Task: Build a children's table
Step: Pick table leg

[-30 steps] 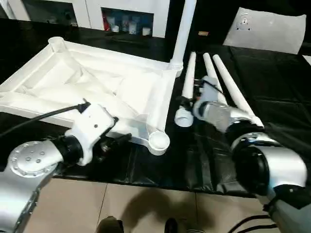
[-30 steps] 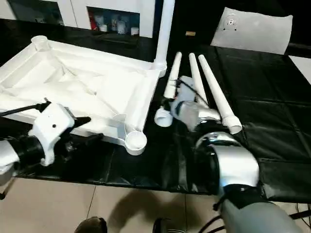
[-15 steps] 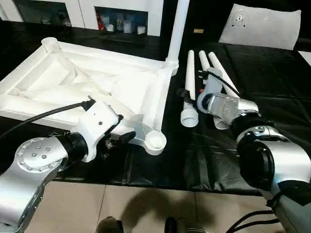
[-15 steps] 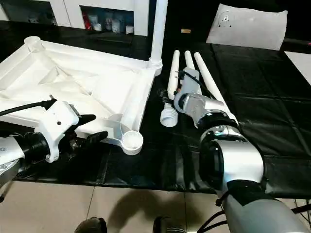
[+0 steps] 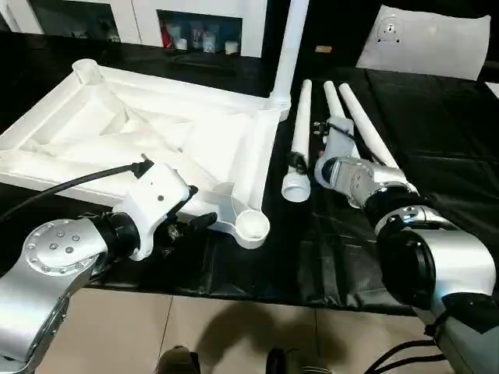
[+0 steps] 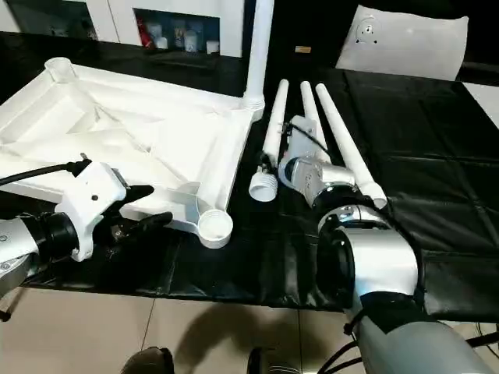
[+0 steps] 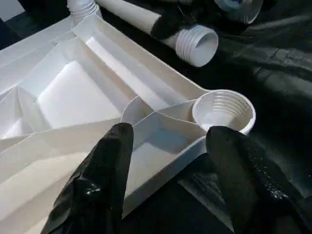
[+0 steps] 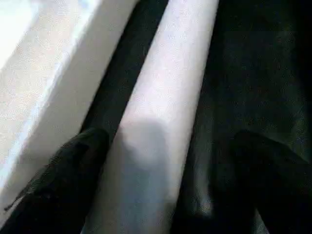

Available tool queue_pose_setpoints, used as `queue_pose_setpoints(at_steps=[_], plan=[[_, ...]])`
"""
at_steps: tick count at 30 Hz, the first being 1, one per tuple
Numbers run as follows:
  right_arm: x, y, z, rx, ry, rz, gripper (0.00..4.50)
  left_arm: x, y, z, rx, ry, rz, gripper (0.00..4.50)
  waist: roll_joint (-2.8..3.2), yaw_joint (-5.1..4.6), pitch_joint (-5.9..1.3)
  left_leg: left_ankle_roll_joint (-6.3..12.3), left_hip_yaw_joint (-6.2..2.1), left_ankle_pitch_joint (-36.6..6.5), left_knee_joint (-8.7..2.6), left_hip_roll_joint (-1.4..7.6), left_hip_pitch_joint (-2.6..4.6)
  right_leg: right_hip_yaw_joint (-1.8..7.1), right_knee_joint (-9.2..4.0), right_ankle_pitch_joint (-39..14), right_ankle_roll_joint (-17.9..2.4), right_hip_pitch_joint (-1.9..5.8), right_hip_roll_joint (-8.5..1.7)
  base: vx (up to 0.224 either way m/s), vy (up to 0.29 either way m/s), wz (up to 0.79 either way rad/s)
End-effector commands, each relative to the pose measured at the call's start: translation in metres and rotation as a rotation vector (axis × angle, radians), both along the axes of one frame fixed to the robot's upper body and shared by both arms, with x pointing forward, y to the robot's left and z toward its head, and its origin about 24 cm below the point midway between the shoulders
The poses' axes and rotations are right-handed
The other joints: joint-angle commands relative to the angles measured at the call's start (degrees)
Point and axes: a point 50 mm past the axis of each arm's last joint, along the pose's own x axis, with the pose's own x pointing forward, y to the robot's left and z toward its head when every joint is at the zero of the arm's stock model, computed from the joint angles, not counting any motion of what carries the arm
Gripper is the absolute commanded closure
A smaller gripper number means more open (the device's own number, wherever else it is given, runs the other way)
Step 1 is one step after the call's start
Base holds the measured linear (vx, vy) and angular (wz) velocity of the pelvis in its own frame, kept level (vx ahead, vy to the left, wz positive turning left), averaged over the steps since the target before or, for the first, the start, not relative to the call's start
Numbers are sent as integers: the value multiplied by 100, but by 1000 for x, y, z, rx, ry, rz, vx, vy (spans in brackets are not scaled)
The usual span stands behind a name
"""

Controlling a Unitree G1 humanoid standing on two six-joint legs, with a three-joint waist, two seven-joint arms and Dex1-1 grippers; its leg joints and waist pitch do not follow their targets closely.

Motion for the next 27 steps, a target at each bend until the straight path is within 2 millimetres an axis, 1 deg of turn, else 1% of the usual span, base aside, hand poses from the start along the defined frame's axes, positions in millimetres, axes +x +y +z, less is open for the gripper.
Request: queue_pose_setpoints(at_steps=[1, 2, 4, 7, 10, 11, 12, 13, 14, 15, 16, 17, 18, 19, 20, 21, 22, 23, 24, 25, 26, 27], plan=[[-12, -4, -22, 3, 105, 5, 7, 0, -1, 1, 3, -5, -13, 177, 132, 2, -389, -77, 48, -722, -386, 37, 77, 203, -280, -138, -1394, 363, -285, 0, 0, 0], [-14, -6, -26, -14, 126, 7, 7, -1, -1, 1, 4, -3, -14, 177, 140, 2, -377, -96, 48, -811, -392, 41, 83, 205, -297, -261, -1385, 356, -293, 0, 0, 0], [-16, -8, -28, -39, 146, 12, 7, -1, -1, 1, 4, -1, -16, 177, 130, 0, -373, -131, 45, -911, -401, 43, 92, 206, -311, -435, -1349, 353, -298, 0, 0, 0], [-16, -9, -28, -40, 152, 21, 7, -1, -2, 1, 3, 1, -19, 177, 138, 2, -372, -164, 43, -952, -402, 45, 100, 207, -319, -498, -1316, 342, -296, 0, 0, 0], [-17, -11, -30, -38, 166, 21, 7, -2, -1, 1, 2, 8, -21, 177, 136, 5, -377, -160, 40, -916, -400, 41, 88, 207, -311, -444, -1318, 352, -298, 0, 0, 0], [-19, -11, -32, -30, 181, 15, 7, -1, -1, 0, 9, 8, -25, 177, 179, 10, -378, -171, 35, -913, -399, 42, 94, 206, -303, -423, -1328, 344, -299, 0, 0, 0], [-19, -11, -32, -27, 182, 13, 7, 0, -1, 0, 9, 8, -26, 177, 154, 2, -380, -166, 42, -915, -397, 38, 96, 204, -310, -391, -1331, 345, -289, 0, 0, 0], [-19, -12, -32, -13, 184, 5, 7, 0, -2, 0, 8, 7, -28, 177, 164, 8, -385, -168, 39, -899, -395, 37, 95, 204, -302, -366, -1337, 353, -293, 0, 0, 0], [-19, -12, -32, 0, 184, -1, 7, 0, -2, 1, 5, 6, -29, 177, 161, 9, -386, -165, 40, -881, -395, 39, 93, 202, -303, -329, -1344, 351, -292, 0, 0, 0], [-18, -12, -30, 22, 179, 0, 7, 1, -3, 2, -2, 3, -30, 177, 142, 7, -391, -161, 43, -887, -396, 40, 94, 201, -302, -331, -1349, 354, -288, 0, 0, 0], [-17, -11, -28, 49, 176, 3, 7, 1, -3, 3, -10, 1, -30, 177, 147, 13, -393, -161, 43, -879, -393, 40, 95, 203, -299, -326, -1355, 355, -293, 0, 0, 0], [-17, -10, -26, 78, 171, 13, 33, 1, -4, 4, -18, 0, -30, 177, 141, 11, -396, -151, 46, -898, -392, 41, 100, 205, -300, -327, -1357, 355, -288, 0, 0, 0], [-16, -10, -25, 90, 169, 19, 33, 1, -4, 5, -21, 0, -31, 177, 146, 15, -398, -146, 43, -875, -390, 39, 93, 202, -294, -299, -1371, 359, -287, 0, 0, 0], [-16, -11, -24, 98, 169, 22, 42, 1, -4, 5, -27, 4, -33, 177, 138, 13, -403, -140, 42, -848, -391, 38, 87, 201, -291, -274, -1375, 369, -288, 0, 0, 0], [-16, -12, -21, 158, 176, -4, 47, -1, -5, 5, -31, 15, -45, 177, 140, 16, -407, -134, 44, -784, -385, 33, 86, 205, -280, -192, -1392, 374, -288, 0, 0, 0], [-15, -13, -20, 171, 178, -10, 47, -1, -5, 4, -31, 17, -47, 177, 139, 16, -409, -125, 43, -758, -382, 35, 81, 203, -278, -145, -1404, 377, -287, 0, 0, 0], [-15, -13, -19, 193, 181, -19, 57, -1, -5, 4, -31, 19, -51, 177, 125, 11, -409, -116, 49, -756, -380, 34, 83, 204, -282, -144, -1406, 375, -287, 0, 0, 0], [-15, -14, -18, 207, 184, -19, 80, -2, -6, 4, -35, 27, -55, 177, 130, 13, -413, -95, 47, -725, -377, 33, 79, 203, -279, -137, -1419, 381, -293, 0, 0, 0], [-15, -15, -18, 204, 185, -15, 80, -2, -6, 4, -35, 28, -56, 177, 122, 12, -418, -79, 47, -685, -374, 32, 75, 201, -275, -120, -1432, 385, -292, 0, 0, 0], [-16, -17, -18, 159, 191, 30, 84, -5, -7, 2, -32, 47, -68, 177, 88, 4, -422, -61, 52, -663, -373, 31, 71, 198, -281, -119, -1440, 390, -285, 0, 0, 0], [-18, -19, -19, 113, 197, 75, 107, -7, -7, 1, -27, 61, -81, 177, 107, 9, -423, -41, 46, -585, -364, 29, 58, 190, -275, -104, -1474, 392, -288, 0, 0, 0], [-19, -22, -20, 70, 204, 114, 107, -9, -7, 0, -23, 70, -89, 177, 105, 8, -415, -27, 47, -599, -362, 32, 47, 195, -286, -169, -1482, 393, -297, 0, 0, 0]])
